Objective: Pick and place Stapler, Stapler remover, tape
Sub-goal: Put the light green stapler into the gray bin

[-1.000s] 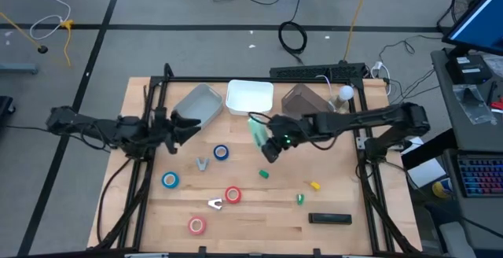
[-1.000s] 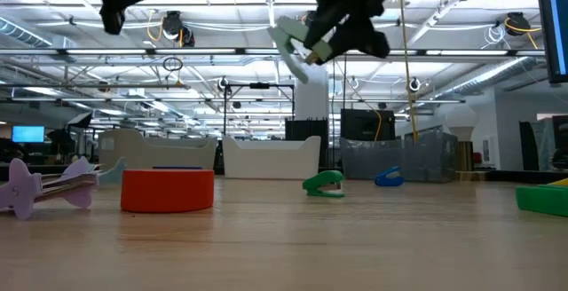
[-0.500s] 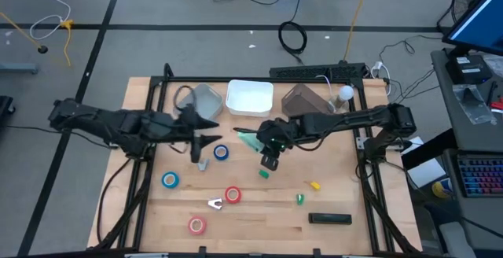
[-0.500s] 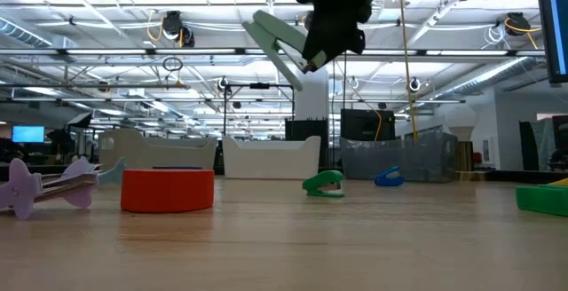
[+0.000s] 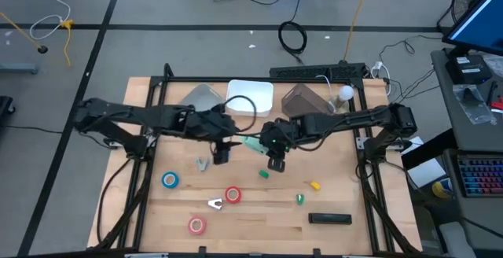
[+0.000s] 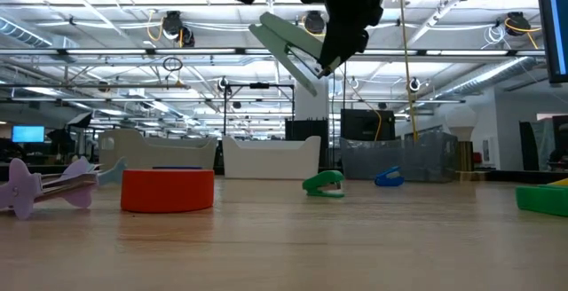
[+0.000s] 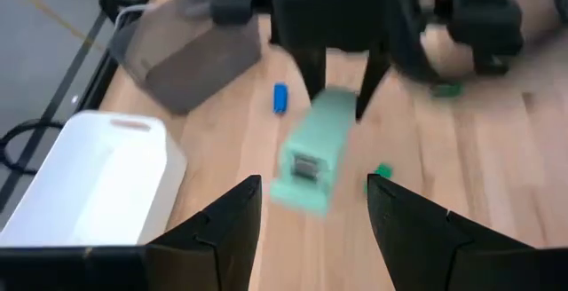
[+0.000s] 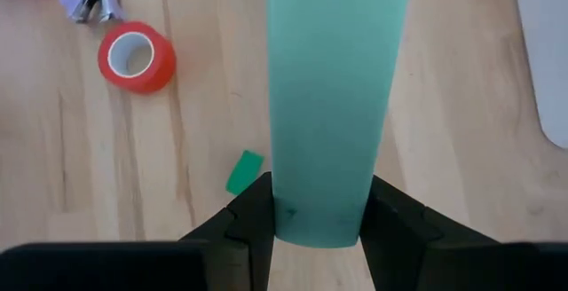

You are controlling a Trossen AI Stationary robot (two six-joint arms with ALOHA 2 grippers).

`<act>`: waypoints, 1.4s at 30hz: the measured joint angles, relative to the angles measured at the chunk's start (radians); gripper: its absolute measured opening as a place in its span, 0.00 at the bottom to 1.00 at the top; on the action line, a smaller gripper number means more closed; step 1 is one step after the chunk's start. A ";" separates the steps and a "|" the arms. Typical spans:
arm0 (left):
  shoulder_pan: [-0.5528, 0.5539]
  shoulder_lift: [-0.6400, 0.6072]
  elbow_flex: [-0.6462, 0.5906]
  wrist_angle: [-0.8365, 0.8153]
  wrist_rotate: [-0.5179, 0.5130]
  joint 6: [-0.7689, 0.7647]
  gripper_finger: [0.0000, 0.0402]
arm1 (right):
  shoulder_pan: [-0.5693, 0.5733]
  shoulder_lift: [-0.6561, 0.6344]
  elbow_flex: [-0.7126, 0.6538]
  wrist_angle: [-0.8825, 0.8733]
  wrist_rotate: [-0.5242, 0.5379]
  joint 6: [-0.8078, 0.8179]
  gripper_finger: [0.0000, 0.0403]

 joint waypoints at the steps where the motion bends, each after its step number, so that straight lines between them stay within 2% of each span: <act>1: 0.007 0.017 0.014 -0.006 0.016 0.010 0.52 | 0.002 0.000 0.000 -0.004 0.000 -0.006 0.30; 11: 0.049 0.117 0.045 -0.002 0.139 0.040 0.52 | 0.014 0.000 0.000 -0.018 0.001 -0.028 0.30; 24: 0.048 0.144 0.045 0.029 0.151 0.063 0.52 | 0.014 0.000 0.000 0.022 -0.007 -0.018 0.30; 30: 0.048 0.187 0.045 0.021 0.201 0.080 0.52 | 0.015 0.000 -0.001 0.038 -0.026 -0.004 0.30; 42: 0.055 0.185 0.063 0.023 0.203 0.072 0.51 | 0.020 0.000 -0.001 0.040 -0.024 0.011 0.30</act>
